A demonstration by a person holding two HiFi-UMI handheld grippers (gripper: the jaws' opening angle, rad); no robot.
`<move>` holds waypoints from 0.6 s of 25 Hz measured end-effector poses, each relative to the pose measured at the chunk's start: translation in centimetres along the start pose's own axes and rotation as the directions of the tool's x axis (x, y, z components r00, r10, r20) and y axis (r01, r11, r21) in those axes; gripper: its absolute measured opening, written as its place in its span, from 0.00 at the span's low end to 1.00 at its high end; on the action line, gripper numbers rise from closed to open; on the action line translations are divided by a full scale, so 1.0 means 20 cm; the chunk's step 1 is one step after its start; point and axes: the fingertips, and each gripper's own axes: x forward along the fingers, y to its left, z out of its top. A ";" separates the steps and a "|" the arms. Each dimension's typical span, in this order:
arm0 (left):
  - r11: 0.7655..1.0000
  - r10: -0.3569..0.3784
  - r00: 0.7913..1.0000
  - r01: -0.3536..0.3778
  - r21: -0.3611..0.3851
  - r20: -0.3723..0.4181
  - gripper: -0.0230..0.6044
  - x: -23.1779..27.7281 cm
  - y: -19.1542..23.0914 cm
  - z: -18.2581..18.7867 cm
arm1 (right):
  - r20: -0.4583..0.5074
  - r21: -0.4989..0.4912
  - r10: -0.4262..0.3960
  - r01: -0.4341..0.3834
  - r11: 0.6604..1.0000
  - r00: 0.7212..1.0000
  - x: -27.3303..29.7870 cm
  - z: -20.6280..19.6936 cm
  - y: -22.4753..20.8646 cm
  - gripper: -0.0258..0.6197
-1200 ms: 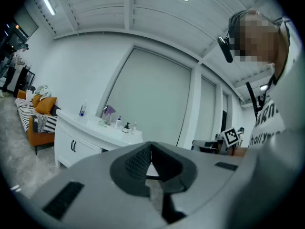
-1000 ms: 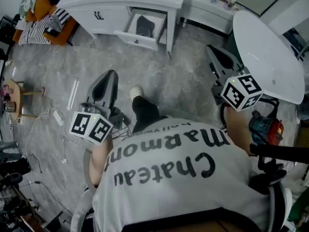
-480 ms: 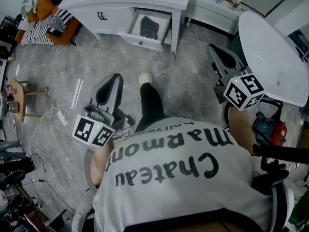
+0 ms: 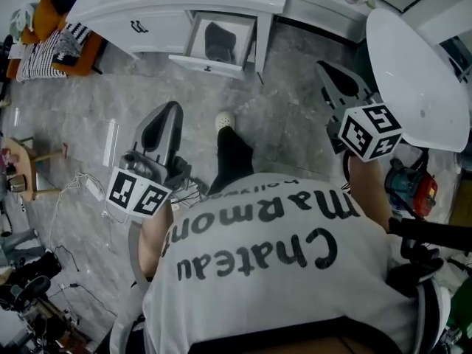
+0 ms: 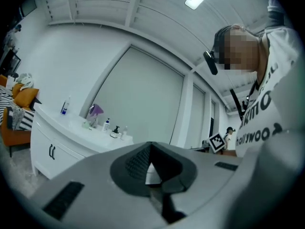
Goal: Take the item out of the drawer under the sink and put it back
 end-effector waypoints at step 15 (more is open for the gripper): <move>0.988 -0.107 0.989 0.117 0.101 -0.104 0.05 0.61 0.73 0.21 | 0.032 0.166 -0.128 0.120 0.979 0.991 0.72 0.26 -0.24 0.06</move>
